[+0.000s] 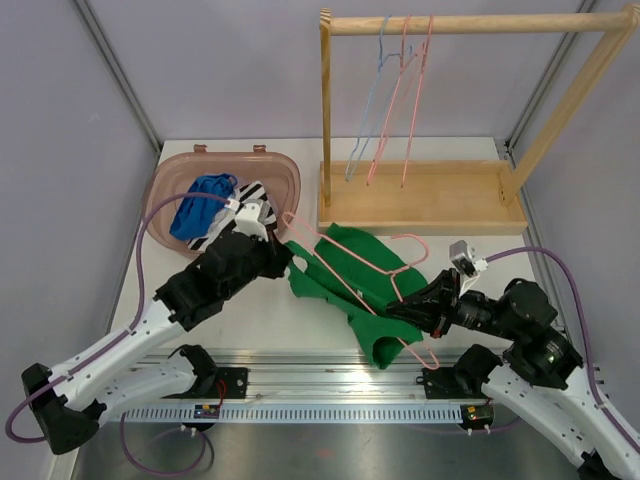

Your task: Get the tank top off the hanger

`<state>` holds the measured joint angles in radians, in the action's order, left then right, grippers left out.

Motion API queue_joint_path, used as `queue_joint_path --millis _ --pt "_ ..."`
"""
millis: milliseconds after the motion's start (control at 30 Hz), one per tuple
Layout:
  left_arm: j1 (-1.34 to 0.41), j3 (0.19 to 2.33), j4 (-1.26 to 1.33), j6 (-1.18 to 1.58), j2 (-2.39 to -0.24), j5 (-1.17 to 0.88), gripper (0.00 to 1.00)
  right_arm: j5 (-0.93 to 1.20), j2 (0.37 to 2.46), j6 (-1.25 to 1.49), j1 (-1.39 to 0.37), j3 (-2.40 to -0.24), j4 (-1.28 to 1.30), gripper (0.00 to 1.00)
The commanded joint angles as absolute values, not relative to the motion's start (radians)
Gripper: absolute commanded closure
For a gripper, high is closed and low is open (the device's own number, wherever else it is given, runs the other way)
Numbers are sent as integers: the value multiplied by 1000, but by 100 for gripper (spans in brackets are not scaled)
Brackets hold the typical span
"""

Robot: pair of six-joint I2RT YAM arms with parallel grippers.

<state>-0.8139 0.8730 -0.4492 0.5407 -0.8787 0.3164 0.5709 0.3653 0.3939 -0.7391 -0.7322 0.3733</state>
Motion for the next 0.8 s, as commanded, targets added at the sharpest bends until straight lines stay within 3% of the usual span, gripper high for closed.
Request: queue_joint_path --millis 0,33,233,367,500,533,633,667,733,767 --pt "-813 752 -117 512 -833 -117 100 406 278 471 -749 -628 41 100" --pt "-863 733 -68 509 -841 -206 100 372 267 497 -747 -556 -151 100" --pt "-1173 704 57 408 -974 -192 100 82 383 507 -749 -318 -976 100" --pt "-1268 696 63 403 -1029 -71 100 8 483 397 -749 -363 -1052 100" --pt "-1281 735 -124 477 -1054 208 100 -31 373 319 -749 -564 -613 100" --pt "-1282 748 -170 494 -1054 315 100 -32 344 295 -749 -610 -352 100" --pt "-1282 768 -310 561 -1025 479 98 -159 270 316 -749 -783 105 100" --pt "-1282 776 -375 596 -1010 514 88 -219 264 328 -747 -825 205 100" --pt "-1282 787 -437 623 -993 579 82 -355 275 345 -749 -925 424 100" --pt "-1282 793 -484 640 -985 592 72 -400 282 356 -749 -952 478 100"
